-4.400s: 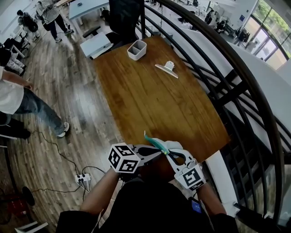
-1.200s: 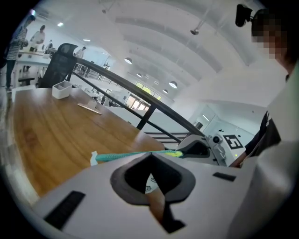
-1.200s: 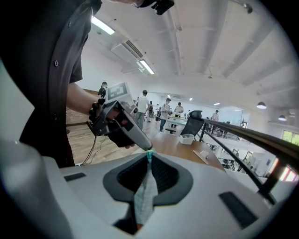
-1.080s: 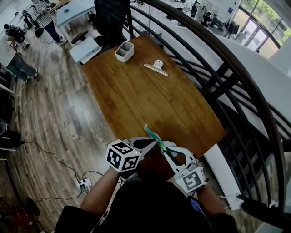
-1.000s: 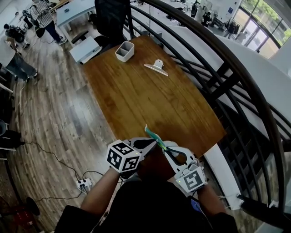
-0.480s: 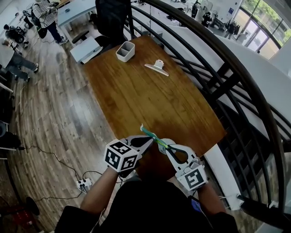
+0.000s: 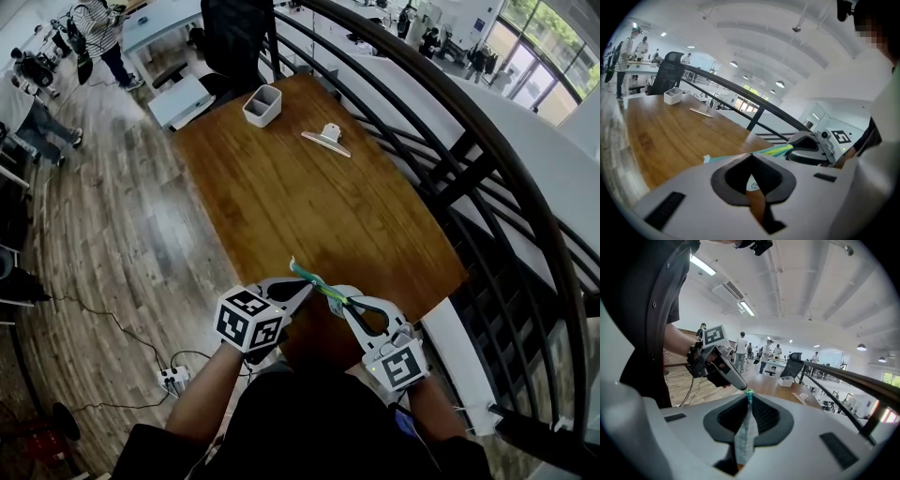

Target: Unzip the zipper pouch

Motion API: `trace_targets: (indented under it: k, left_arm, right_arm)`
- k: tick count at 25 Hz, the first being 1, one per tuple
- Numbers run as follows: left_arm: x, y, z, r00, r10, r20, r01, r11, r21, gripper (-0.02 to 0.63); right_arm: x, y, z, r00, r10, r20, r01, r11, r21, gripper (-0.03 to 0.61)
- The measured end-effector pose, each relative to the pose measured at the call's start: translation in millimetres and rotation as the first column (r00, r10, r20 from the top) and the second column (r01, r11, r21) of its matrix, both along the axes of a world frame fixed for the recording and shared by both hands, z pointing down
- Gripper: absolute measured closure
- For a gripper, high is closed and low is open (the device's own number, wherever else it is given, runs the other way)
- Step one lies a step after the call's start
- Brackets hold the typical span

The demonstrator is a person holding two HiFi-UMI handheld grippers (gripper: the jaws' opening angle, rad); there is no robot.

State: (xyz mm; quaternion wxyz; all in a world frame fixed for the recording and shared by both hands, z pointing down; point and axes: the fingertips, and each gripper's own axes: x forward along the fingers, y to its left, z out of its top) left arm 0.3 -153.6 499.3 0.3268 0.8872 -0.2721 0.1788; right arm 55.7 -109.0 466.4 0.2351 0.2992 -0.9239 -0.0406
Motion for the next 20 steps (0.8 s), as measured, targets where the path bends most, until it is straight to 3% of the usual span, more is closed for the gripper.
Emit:
trace_targets:
  k: [20]
  left_arm:
    - [-8.6,-5.5,7.2,0.999,-0.038,0.03,0.037,0.999,0.007,0.601]
  right_arm:
    - [2.9,-0.1,0.3,1.0,0.001,-0.001,-0.001,1.0,0.006,0.551]
